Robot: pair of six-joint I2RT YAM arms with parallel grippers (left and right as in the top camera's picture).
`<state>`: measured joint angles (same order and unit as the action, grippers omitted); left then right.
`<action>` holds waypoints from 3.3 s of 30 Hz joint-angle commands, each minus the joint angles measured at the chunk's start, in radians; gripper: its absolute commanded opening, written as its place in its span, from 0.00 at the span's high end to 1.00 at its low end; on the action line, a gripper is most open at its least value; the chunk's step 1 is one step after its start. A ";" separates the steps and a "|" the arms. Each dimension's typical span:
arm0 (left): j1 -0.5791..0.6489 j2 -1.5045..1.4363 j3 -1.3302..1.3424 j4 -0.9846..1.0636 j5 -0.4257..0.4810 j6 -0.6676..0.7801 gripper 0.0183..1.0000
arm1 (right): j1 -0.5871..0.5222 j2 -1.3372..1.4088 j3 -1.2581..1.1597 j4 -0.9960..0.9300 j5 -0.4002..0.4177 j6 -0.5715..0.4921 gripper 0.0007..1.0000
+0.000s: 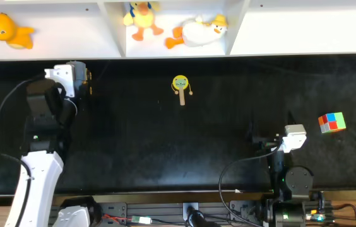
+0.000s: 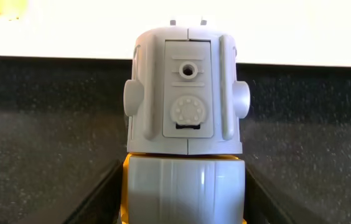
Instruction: Store Toys
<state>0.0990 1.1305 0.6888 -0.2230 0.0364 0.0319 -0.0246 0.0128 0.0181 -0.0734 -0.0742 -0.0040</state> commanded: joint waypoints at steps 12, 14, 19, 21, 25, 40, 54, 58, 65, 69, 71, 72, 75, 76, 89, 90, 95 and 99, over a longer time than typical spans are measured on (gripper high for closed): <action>0.004 0.137 0.196 0.037 -0.005 -0.011 0.66 | -0.002 -0.008 -0.014 0.002 -0.003 -0.003 0.00; 0.004 0.163 0.219 0.038 -0.005 -0.011 0.66 | -0.002 -0.008 -0.014 0.002 -0.003 -0.003 0.00; 0.004 0.230 0.282 0.038 0.008 -0.011 0.67 | -0.002 -0.008 -0.014 0.002 -0.003 -0.003 0.00; 0.003 0.258 0.309 0.038 0.015 -0.011 0.67 | -0.002 -0.008 -0.014 0.002 -0.003 -0.003 0.00; 0.003 0.311 0.356 0.039 0.033 -0.014 0.69 | -0.002 -0.008 -0.014 0.002 -0.003 -0.003 0.00; 0.003 0.435 0.412 0.101 0.053 -0.041 0.69 | -0.002 -0.008 -0.014 0.002 -0.003 -0.003 0.00; 0.004 0.530 0.490 0.114 0.068 -0.041 0.69 | -0.002 -0.008 -0.014 0.002 -0.003 -0.003 0.00; 0.004 0.546 0.493 0.126 0.068 -0.041 0.69 | -0.002 -0.008 -0.014 0.002 -0.003 -0.003 0.01; 0.004 0.581 0.493 0.125 0.068 -0.041 0.69 | -0.002 -0.008 -0.014 0.002 -0.003 -0.003 0.00; 0.004 0.583 0.493 0.128 0.068 -0.041 0.69 | -0.002 -0.008 -0.014 0.002 -0.003 -0.003 0.00; 0.004 0.583 0.493 0.133 0.068 -0.041 0.68 | -0.002 -0.008 -0.014 0.002 -0.003 -0.003 0.00; 0.004 0.583 0.493 0.133 0.068 -0.041 0.67 | -0.002 -0.008 -0.014 0.002 -0.003 -0.003 0.00; 0.004 0.583 0.493 0.132 0.068 -0.041 0.57 | -0.002 -0.008 -0.014 0.002 -0.003 -0.003 0.00; 0.004 0.583 0.493 0.132 0.068 -0.041 0.50 | -0.002 -0.008 -0.014 0.002 -0.003 -0.003 0.00; 0.003 0.557 0.489 0.066 0.080 -0.040 0.00 | -0.002 -0.008 -0.014 0.002 -0.003 -0.003 0.00; 0.003 0.546 0.488 0.054 0.073 -0.040 0.00 | -0.002 -0.008 -0.014 0.002 -0.003 -0.003 0.00; 0.003 0.489 0.451 0.041 0.047 -0.039 0.00 | -0.002 -0.008 -0.014 0.002 -0.003 -0.003 0.00; 0.003 0.438 0.385 0.041 0.048 -0.036 0.00 | -0.002 -0.008 -0.014 0.002 -0.003 -0.003 0.01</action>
<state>0.0990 1.6264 1.1152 -0.1856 0.0929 -0.0051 -0.0246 0.0128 0.0181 -0.0738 -0.0742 -0.0040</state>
